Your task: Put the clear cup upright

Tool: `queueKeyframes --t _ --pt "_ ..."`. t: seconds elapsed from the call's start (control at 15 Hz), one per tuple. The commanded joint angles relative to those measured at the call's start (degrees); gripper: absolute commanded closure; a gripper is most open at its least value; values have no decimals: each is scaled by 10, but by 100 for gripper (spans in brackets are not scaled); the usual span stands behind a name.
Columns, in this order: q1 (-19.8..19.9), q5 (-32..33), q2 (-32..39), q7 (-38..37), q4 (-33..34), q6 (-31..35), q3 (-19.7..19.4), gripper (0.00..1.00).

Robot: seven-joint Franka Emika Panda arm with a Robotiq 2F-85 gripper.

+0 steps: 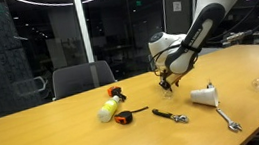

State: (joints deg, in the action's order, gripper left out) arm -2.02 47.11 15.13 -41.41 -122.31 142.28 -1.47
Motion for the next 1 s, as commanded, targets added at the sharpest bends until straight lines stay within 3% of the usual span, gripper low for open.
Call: queueKeyframes --t 0.0,0.07,0.33,0.47,0.53,0.73,0.87,0.93 --pt "-14 14 18 -14 26 7 -18 80" --pt "-15 13 19 -14 29 7 -20 87" --pt "-10 -12 24 8 37 3 -17 92" --pt "2 -76 20 69 39 -12 -4 91" --pt "14 -139 15 127 38 -17 6 90" --pt "87 -283 3 254 47 -64 75 90" --pt "104 -378 -6 325 66 -118 83 91" --pt "93 -427 -8 359 77 -146 64 90"
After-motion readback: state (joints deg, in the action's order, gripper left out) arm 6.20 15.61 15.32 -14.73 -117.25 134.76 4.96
